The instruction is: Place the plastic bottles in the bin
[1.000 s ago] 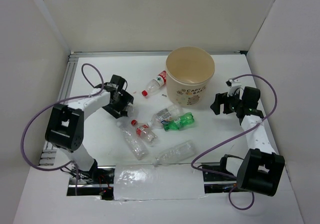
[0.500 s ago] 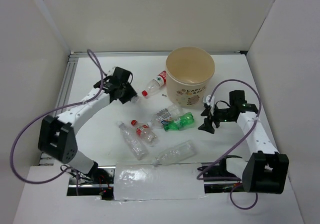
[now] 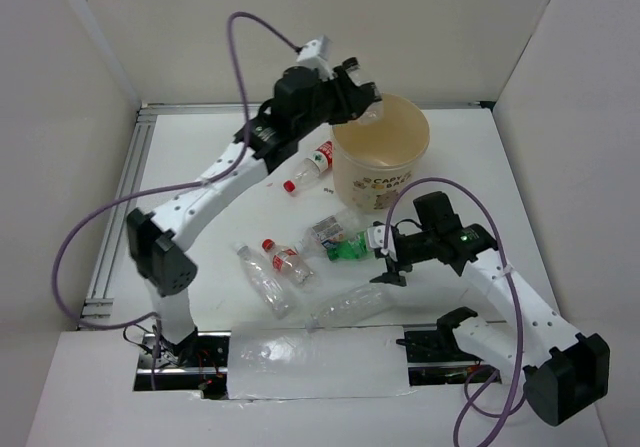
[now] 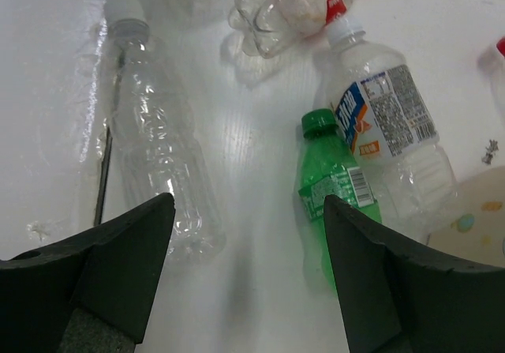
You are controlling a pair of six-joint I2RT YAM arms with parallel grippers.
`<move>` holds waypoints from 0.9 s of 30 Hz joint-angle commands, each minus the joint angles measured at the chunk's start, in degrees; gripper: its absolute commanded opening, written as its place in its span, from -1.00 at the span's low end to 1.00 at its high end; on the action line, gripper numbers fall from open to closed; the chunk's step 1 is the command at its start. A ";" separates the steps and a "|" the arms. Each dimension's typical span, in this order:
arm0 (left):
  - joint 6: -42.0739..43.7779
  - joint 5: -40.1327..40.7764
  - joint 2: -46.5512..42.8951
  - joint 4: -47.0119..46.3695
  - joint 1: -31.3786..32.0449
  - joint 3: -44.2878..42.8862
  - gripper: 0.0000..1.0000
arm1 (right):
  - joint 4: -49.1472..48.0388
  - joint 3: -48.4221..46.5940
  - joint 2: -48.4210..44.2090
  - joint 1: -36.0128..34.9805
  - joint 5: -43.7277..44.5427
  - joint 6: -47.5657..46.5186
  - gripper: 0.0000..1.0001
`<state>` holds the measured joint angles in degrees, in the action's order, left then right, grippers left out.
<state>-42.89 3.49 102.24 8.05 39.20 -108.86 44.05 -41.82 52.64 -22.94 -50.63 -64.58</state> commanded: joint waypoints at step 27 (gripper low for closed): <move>-10.78 25.25 -39.54 29.37 4.22 41.91 0.99 | -8.38 9.04 13.09 -21.09 17.77 -4.67 0.68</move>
<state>-44.12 24.27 68.14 28.97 43.29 -76.40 30.46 -35.27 62.83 -41.65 -35.44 -63.96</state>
